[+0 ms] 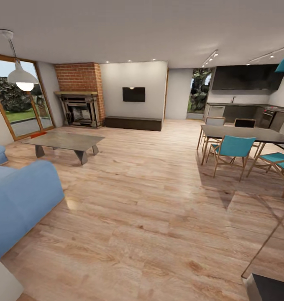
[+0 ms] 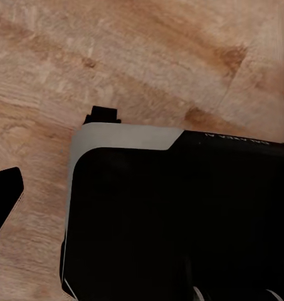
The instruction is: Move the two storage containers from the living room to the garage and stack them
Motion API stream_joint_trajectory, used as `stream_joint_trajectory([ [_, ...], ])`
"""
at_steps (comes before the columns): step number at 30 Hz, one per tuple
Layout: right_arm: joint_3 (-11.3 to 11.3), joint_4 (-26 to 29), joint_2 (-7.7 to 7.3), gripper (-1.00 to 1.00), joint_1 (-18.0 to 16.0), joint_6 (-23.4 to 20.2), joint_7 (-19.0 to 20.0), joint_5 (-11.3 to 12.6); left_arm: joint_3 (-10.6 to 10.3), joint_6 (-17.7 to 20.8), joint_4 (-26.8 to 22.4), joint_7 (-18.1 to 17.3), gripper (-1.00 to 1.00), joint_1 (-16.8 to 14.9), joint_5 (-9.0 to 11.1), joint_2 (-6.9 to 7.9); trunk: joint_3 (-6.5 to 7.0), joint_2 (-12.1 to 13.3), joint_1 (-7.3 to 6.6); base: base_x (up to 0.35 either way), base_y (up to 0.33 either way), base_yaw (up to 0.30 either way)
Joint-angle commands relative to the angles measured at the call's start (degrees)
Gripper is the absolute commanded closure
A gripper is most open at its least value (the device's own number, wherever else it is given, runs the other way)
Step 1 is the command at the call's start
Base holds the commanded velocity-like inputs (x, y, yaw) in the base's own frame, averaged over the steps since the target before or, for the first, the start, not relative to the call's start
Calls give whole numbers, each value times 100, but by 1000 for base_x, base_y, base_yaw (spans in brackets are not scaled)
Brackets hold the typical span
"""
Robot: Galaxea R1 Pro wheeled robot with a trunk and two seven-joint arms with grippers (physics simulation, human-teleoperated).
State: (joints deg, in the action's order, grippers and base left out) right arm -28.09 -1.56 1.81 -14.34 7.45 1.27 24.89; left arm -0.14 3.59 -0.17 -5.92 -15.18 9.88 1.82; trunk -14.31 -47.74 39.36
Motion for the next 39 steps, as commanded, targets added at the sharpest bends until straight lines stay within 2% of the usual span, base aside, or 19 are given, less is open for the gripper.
stream_joint_trajectory([
  [1, -47, -16, 4, -100, -8, 30, 13, 60, -4, 28, -5, -23, -100, -3, 57, 2, -7, -4, 4, 322, 0, -245],
  [8, -47, -17, 9, -100, -8, 36, 13, 69, -4, 27, -6, -23, -100, -3, 58, 2, -7, -4, 4, 322, 0, -154],
  [39, -47, -15, 13, -100, -8, 37, 13, 22, -4, 28, -9, -23, -100, -3, 59, 11, -7, -4, 4, 322, 0, -2],
])
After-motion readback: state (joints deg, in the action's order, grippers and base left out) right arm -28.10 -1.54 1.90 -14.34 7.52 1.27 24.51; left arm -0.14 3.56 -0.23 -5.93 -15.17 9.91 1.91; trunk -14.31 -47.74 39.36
